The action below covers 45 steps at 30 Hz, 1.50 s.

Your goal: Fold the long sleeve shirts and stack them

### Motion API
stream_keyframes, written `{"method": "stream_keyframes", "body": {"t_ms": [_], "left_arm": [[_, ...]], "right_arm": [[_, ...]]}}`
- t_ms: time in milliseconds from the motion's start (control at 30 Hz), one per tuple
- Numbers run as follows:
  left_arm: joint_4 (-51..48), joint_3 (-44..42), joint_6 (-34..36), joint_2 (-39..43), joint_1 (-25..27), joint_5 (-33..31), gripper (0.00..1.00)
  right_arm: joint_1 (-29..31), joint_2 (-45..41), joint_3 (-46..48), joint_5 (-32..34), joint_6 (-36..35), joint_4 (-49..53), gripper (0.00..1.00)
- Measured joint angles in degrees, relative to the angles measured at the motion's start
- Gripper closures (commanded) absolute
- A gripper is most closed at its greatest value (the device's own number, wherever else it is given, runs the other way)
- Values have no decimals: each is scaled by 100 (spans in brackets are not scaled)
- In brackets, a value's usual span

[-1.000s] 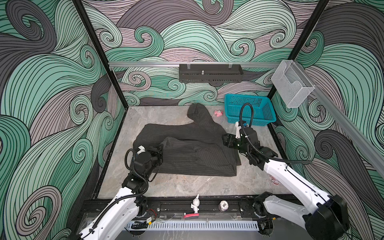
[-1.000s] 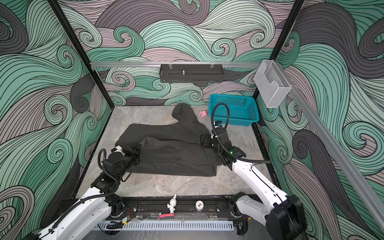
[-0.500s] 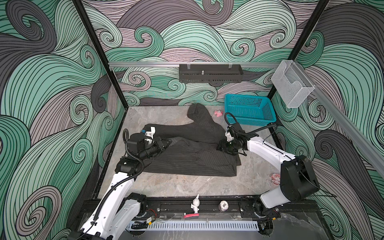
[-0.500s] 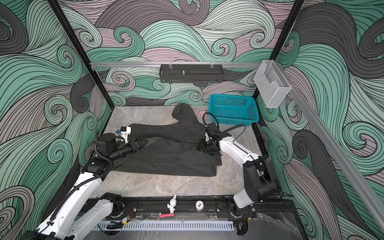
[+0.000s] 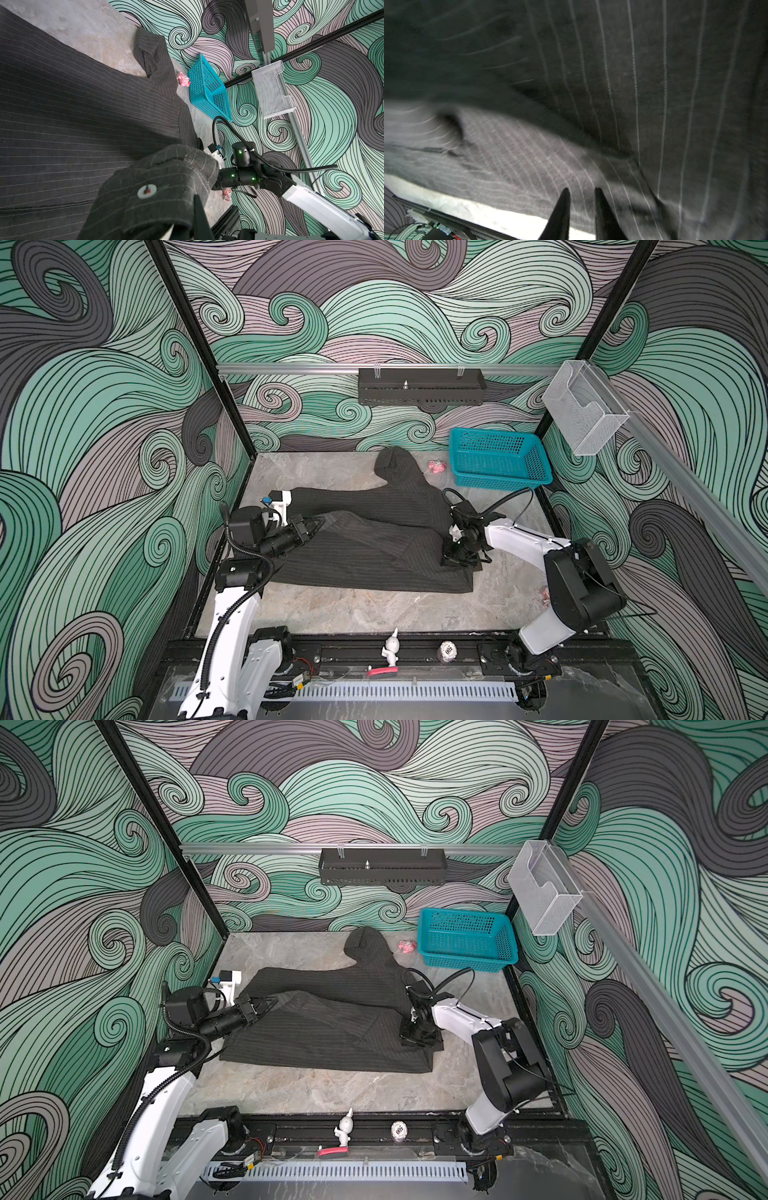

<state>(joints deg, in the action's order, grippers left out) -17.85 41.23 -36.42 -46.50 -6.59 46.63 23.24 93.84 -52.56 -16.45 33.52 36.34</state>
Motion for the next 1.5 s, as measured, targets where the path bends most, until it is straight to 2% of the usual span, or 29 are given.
{"method": "stream_keyframes", "body": {"t_ms": [267,567,733,833,933,1033,1133,1300,1500], "left_arm": [[-155,966,1016,-354,-214,114,100],[455,505,1851,-87,-275,-107,100],[887,116,1976,-125,-278,-267,100],[1679,205,1875,-492,-225,-269,100],[2229,752,1823,-1244,-63,-293,100],[2559,1543,1838,-1978,262,-249,100],[2734,1987,2009,-2358,745,-243,100],[3069,1421,2135,-2284,1141,-306,100],[2461,2,2376,-1064,791,-933,100]], "right_arm": [[-61,120,146,125,170,-142,86],[-155,-111,428,122,345,-417,87],[-175,-170,503,127,365,-490,87],[-179,-188,520,125,393,-511,87],[-179,-195,520,127,424,-511,88],[-181,-212,527,144,450,-511,87],[-197,-243,546,179,470,-503,87],[-199,-254,549,236,496,-505,87],[-205,-382,654,306,511,-490,87]]}}
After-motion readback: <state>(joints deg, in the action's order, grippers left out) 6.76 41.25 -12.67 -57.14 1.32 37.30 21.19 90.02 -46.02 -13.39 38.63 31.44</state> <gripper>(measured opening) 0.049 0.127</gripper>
